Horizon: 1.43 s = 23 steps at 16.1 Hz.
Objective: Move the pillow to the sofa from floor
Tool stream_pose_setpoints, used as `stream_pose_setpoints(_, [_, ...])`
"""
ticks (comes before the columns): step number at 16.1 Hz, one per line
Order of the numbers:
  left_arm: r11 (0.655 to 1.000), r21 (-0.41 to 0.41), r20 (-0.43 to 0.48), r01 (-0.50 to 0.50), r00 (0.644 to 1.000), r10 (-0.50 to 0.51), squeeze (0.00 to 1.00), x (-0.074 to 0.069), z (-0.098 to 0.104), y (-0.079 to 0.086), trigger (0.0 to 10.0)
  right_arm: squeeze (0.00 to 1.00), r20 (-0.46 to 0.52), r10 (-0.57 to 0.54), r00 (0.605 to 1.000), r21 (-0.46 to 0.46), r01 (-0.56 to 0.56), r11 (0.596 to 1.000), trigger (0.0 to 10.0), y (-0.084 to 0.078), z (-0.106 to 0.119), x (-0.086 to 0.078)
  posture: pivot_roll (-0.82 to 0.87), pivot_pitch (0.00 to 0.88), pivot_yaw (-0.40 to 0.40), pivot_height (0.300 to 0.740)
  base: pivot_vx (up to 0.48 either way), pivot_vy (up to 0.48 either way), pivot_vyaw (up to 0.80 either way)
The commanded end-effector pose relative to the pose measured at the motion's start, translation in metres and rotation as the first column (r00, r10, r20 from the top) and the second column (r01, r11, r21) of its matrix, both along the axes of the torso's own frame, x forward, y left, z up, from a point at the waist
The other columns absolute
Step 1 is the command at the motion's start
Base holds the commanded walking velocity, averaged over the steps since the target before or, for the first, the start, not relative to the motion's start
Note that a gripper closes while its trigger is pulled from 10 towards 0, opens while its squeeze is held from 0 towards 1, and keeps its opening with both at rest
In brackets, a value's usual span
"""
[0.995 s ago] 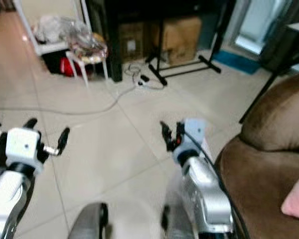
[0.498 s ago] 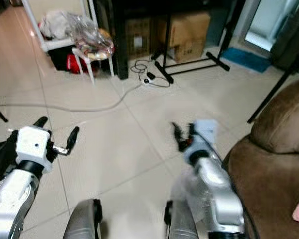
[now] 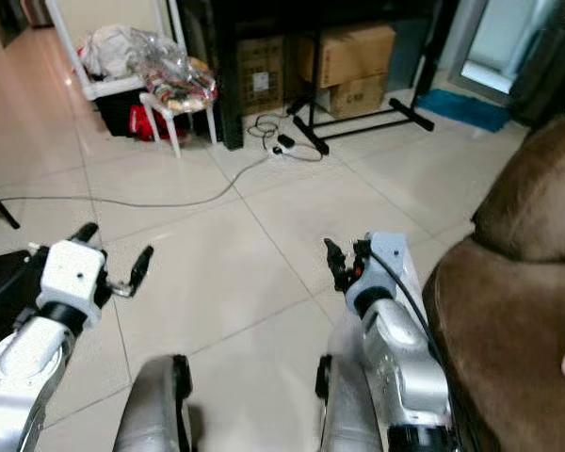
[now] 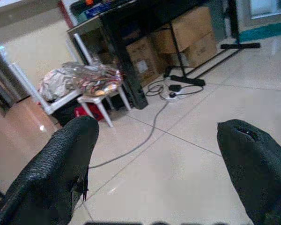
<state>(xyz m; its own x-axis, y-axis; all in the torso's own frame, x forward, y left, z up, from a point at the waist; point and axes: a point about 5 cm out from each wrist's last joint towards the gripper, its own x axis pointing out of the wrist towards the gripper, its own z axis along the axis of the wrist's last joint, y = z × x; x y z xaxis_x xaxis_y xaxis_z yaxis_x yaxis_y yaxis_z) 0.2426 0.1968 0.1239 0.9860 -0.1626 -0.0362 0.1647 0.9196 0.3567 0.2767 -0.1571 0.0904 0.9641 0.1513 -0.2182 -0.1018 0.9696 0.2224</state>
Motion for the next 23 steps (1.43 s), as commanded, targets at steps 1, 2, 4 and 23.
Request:
stream_pose_setpoints(1, [0.999, 0.019, -0.003, 0.033, 0.999, -0.033, 0.00, 0.002, 0.000, -0.002, 10.0, 0.00, 0.005, -0.001, 1.000, 0.009, 0.001, 1.000, 10.0, 0.001, -0.001, 0.004, -0.08, 0.000, 0.034, 0.475, 0.000, 0.000, 0.00])
stream_pose_setpoints(2, [0.999, 0.022, -0.007, 0.043, 0.999, -0.043, 0.00, 0.002, 0.000, -0.003, 10.0, 0.00, -0.004, -0.006, 1.000, 0.015, 0.006, 1.000, 10.0, 0.001, -0.004, 0.006, -0.08, 0.000, 0.036, 0.470, 0.000, 0.000, 0.00])
stream_pose_setpoints(4, [0.996, 0.030, -0.021, 0.081, 0.997, -0.080, 0.00, -0.002, 0.001, -0.004, 10.0, 0.00, -0.033, -0.026, 0.999, 0.006, 0.026, 1.000, 10.0, 0.000, -0.014, 0.010, -0.06, 0.000, 0.048, 0.450, 0.000, 0.000, 0.00])
stream_pose_setpoints(23, [0.839, -0.174, -0.291, 0.516, 0.787, -0.545, 0.00, -0.059, -0.003, -0.034, 10.0, 0.00, -0.381, -0.381, 0.843, -0.541, 0.131, 0.831, 10.0, -0.068, -0.080, 0.027, -0.03, 0.023, 0.033, 0.440, 0.000, 0.000, 0.00])
